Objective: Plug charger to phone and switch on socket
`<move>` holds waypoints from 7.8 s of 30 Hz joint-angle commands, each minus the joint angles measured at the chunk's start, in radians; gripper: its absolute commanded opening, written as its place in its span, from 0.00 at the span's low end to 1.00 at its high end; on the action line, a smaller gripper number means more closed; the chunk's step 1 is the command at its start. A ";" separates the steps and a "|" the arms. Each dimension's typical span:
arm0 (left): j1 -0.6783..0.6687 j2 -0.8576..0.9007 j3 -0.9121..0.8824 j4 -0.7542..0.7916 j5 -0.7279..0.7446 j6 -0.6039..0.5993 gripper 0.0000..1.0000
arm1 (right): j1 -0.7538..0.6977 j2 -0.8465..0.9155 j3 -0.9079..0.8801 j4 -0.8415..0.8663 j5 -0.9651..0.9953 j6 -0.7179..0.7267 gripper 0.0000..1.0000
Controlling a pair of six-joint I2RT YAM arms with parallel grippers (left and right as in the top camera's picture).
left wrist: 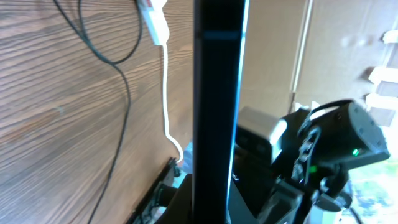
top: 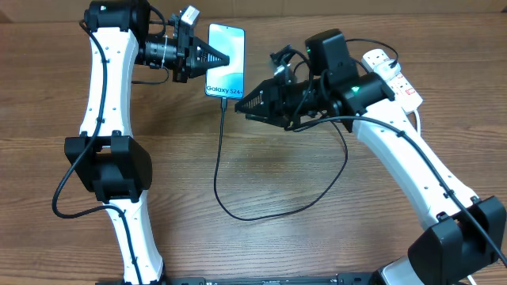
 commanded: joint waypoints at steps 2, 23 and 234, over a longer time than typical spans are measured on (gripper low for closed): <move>-0.014 -0.003 0.006 0.003 0.105 -0.024 0.04 | 0.049 0.008 0.015 0.036 0.092 0.068 0.38; -0.016 -0.003 0.006 -0.005 0.094 -0.016 0.04 | 0.063 0.008 0.015 0.167 0.130 0.153 0.18; -0.072 -0.426 -0.043 0.354 -1.103 -0.226 1.00 | -0.683 0.553 0.170 0.200 1.133 -0.421 1.00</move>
